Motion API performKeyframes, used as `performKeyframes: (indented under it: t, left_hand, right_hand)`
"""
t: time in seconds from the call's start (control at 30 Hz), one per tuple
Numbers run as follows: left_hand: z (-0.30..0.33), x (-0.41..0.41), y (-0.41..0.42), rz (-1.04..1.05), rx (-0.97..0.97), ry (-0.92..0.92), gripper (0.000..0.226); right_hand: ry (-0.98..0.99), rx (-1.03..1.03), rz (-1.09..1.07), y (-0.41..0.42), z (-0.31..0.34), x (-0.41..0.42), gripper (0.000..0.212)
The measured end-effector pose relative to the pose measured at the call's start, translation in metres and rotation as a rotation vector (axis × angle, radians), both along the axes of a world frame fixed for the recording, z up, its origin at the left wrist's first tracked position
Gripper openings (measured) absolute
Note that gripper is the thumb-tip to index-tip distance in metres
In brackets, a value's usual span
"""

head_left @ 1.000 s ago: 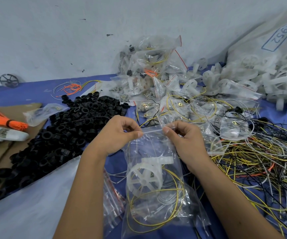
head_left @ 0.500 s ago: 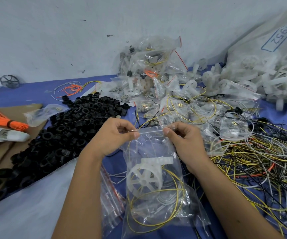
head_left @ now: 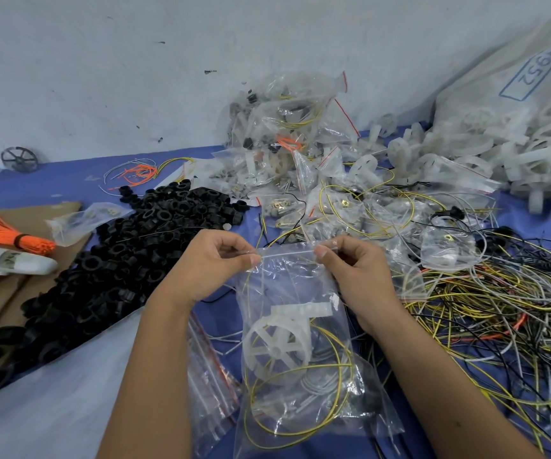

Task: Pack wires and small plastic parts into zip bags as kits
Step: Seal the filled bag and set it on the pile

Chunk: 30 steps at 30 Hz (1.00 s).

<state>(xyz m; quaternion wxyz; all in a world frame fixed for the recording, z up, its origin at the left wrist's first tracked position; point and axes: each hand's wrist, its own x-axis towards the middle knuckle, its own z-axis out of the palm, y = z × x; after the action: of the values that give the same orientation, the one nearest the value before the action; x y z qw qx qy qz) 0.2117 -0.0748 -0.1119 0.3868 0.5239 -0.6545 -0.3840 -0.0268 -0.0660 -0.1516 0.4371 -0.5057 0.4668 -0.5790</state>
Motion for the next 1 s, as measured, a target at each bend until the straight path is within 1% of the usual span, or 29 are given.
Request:
performKeyframes:
  t: [0.13, 0.27, 0.37, 0.5, 0.6, 0.7, 0.77, 0.87, 1.0]
  left_hand:
    - [-0.002, 0.008, 0.000, 0.011, 0.030, 0.016, 0.009]
    - [-0.002, 0.008, 0.000, -0.004, -0.020, -0.009, 0.016]
    - [-0.002, 0.008, -0.001, -0.004, -0.044, 0.011, 0.021]
    - [-0.006, 0.015, -0.002, 0.032, -0.034, 0.055, 0.010]
    - [-0.008, 0.024, -0.002, 0.051, -0.011, 0.076, 0.012]
    - [-0.008, 0.026, -0.002, 0.037, -0.045, 0.062, 0.017]
    - [-0.007, 0.024, -0.002, 0.035, -0.066, 0.067, 0.015]
    - [-0.006, 0.023, -0.001, 0.079, -0.080, 0.128, 0.009]
    - [-0.007, 0.030, 0.001, 0.134, -0.037, 0.163, 0.015]
  right_hand:
    - [-0.023, 0.020, -0.013, 0.001, 0.001, 0.001, 0.011]
    - [-0.017, 0.022, -0.005, 0.001, 0.002, 0.000, 0.012]
    - [-0.035, 0.035, -0.004, 0.001, 0.002, 0.000, 0.013]
    - [-0.056, 0.036, -0.010, 0.000, 0.001, 0.000, 0.015]
    - [-0.054, 0.041, -0.013, -0.001, 0.000, -0.001, 0.012]
    - [-0.069, 0.043, -0.002, -0.001, 0.000, -0.001, 0.011]
    - [-0.085, 0.057, -0.010, -0.001, -0.001, -0.001, 0.010]
    - [-0.086, 0.063, -0.018, -0.002, -0.002, -0.002, 0.012]
    - [-0.108, 0.068, -0.038, -0.002, -0.001, -0.002, 0.009]
